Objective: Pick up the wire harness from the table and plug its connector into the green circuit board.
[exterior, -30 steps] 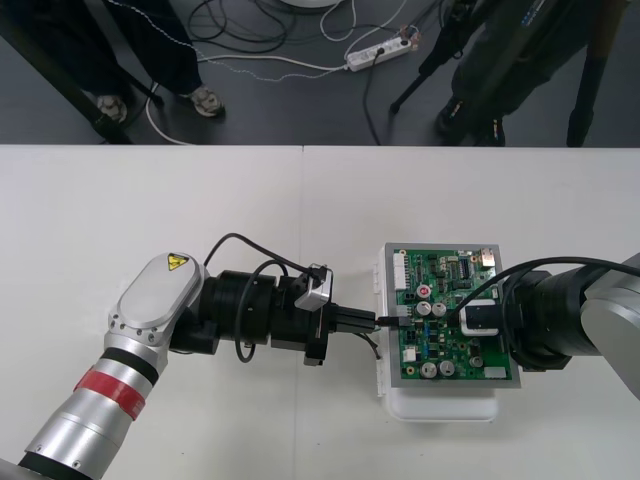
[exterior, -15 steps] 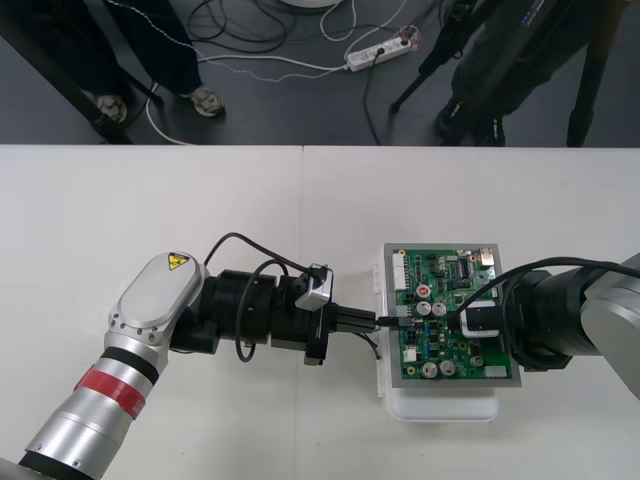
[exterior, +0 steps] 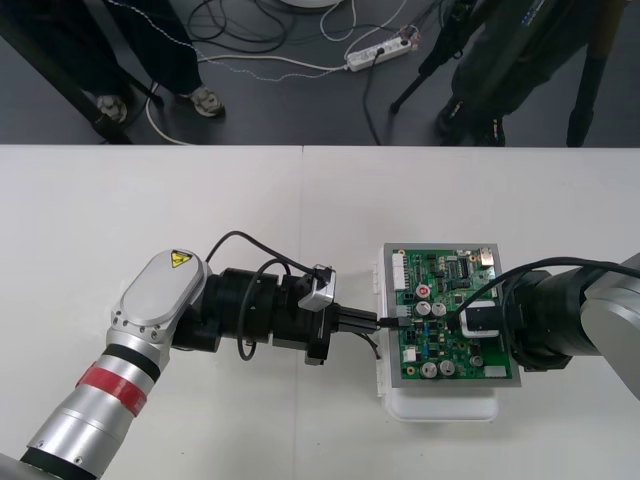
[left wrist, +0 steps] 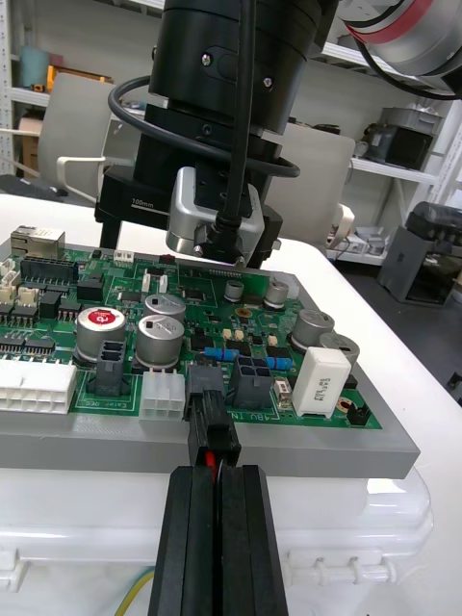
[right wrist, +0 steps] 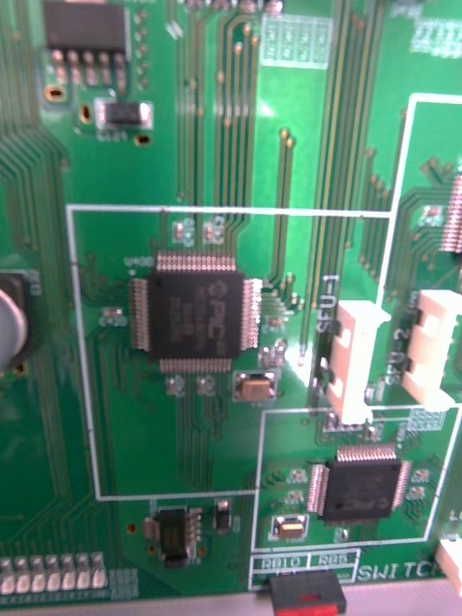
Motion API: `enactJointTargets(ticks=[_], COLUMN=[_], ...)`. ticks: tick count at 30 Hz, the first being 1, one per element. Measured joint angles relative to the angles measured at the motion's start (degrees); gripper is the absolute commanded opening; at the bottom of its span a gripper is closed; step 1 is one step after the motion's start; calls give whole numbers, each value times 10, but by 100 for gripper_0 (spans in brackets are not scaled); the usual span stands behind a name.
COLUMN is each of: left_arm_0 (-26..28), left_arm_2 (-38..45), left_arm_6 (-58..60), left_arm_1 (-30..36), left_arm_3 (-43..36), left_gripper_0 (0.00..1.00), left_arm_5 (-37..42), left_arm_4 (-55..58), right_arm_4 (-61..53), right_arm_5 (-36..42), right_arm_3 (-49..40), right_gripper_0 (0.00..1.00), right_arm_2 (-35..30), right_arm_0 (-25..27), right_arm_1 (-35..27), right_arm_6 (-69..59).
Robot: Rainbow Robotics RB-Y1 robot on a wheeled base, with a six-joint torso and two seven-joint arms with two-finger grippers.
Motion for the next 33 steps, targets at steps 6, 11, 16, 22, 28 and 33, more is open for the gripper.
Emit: enactJointTargets(ticks=[6,11,16,22,28,33], left_arm_0=[-3,-10,-15,-17,-18,-18], left_arm_2=[0,0,0,-9,-18,-18], left_arm_6=[0,0,0,0,0,0], left_arm_1=[0,0,0,0,0,0], left_arm_3=[0,0,0,0,0,0], left_gripper_0=[0,0,0,0,0,0], left_arm_5=[0,0,0,5,14,15], left_arm_4=[-3,-15,-22,-21,-15,-15], right_arm_4=[0,-1,-1,-1,-1,-1], right_arm_5=[0,0,0,0,0,0], right_arm_3=[0,0,0,0,0,0], right_gripper_0=[100,100,100,100,100,100], right_arm_2=[0,0,0,0,0,0], right_arm_0=[0,0,0,0,0,0], right_arm_1=[0,0,0,0,0,0], right_arm_6=[0,0,0,0,0,0])
